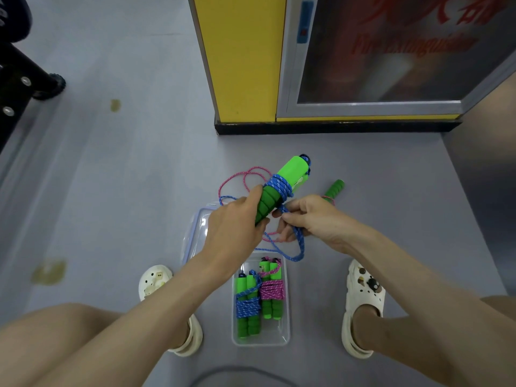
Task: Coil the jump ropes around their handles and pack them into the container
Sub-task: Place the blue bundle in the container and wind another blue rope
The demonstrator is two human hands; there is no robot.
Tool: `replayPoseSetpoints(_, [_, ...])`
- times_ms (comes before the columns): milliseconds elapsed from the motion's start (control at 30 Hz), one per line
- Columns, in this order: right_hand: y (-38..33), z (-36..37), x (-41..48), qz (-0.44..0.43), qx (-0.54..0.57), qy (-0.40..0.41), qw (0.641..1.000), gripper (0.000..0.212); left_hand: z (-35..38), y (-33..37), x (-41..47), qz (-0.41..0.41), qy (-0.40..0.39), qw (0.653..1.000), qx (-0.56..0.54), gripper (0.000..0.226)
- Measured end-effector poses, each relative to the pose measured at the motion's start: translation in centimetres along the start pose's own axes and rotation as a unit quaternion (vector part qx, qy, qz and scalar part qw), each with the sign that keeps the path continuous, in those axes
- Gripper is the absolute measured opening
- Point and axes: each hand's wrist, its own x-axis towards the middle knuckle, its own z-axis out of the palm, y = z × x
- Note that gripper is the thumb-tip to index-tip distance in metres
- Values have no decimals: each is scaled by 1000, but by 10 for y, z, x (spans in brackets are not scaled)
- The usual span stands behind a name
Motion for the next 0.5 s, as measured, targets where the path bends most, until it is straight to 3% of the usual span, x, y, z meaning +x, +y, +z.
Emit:
replayPoseSetpoints(167, [-3, -1, 0, 1, 53, 20, 998, 14, 7, 0, -2, 61, 14, 998, -15, 73])
replayPoseSetpoints(267, [-2, -2, 2, -1, 68, 60, 996, 38, 13, -4, -2, 110, 25, 993, -18, 79])
replayPoseSetpoints(333, [-2, -2, 4, 2, 114, 106, 988, 40, 19, -5, -2, 121, 23, 991, -51, 81])
replayPoseSetpoints(433, [-3, -4, 7, 31, 132, 182, 974, 37, 21, 0, 0, 48, -69, 967, -241, 72])
replayPoseSetpoints(500, [-4, -6, 9, 39, 138, 195, 970, 34, 15, 5, 4, -57, -97, 909, -402, 66])
